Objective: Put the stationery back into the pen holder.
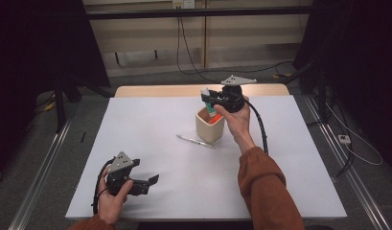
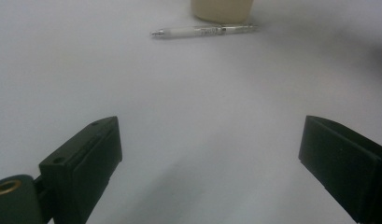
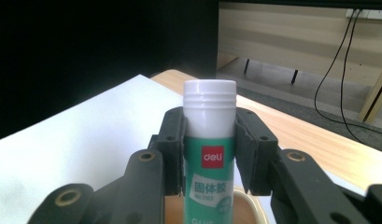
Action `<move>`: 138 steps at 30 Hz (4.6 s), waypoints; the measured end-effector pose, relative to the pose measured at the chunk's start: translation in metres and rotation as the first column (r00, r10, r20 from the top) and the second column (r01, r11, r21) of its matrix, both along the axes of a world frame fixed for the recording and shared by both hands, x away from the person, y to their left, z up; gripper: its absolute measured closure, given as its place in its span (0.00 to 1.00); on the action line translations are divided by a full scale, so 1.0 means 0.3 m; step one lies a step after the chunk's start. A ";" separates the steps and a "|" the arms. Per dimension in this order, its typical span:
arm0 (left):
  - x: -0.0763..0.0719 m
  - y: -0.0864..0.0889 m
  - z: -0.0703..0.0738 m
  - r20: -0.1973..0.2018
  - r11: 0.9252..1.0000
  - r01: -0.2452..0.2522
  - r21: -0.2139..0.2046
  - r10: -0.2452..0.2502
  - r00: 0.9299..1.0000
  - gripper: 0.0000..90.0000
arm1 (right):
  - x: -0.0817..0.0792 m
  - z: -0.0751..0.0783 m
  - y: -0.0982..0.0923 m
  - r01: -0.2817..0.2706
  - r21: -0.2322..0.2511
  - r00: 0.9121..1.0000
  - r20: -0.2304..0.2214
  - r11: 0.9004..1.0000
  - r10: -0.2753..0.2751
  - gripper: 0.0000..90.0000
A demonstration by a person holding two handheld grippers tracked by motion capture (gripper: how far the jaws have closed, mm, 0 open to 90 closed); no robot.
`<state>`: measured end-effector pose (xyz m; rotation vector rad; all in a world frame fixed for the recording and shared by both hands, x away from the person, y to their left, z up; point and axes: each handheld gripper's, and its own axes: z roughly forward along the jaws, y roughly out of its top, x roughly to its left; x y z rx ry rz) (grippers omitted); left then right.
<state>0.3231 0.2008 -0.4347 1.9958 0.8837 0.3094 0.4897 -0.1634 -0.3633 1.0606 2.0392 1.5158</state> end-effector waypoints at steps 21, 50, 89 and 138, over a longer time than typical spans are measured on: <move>0.000 0.001 -0.001 0.000 1.000 0.000 0.000 0.000 1.000 0.07 | -0.008 -0.059 -0.020 0.014 -0.062 0.999 -0.029 0.998 -0.016 0.73; 0.001 -0.003 -0.003 -0.005 1.000 0.004 0.005 -0.004 1.000 0.07 | -0.032 -0.073 -0.003 -0.079 -0.080 0.993 -0.093 0.994 0.071 0.58; 0.000 -0.006 -0.004 -0.005 1.000 0.001 0.009 -0.001 1.000 0.07 | -0.217 -0.093 -0.160 -0.038 -0.056 0.991 -0.134 0.998 0.030 0.16; 0.001 -0.007 -0.003 -0.008 1.000 0.007 0.011 -0.007 1.000 0.07 | -0.425 -0.252 -0.172 -0.098 -0.162 0.972 -0.226 0.982 0.060 0.20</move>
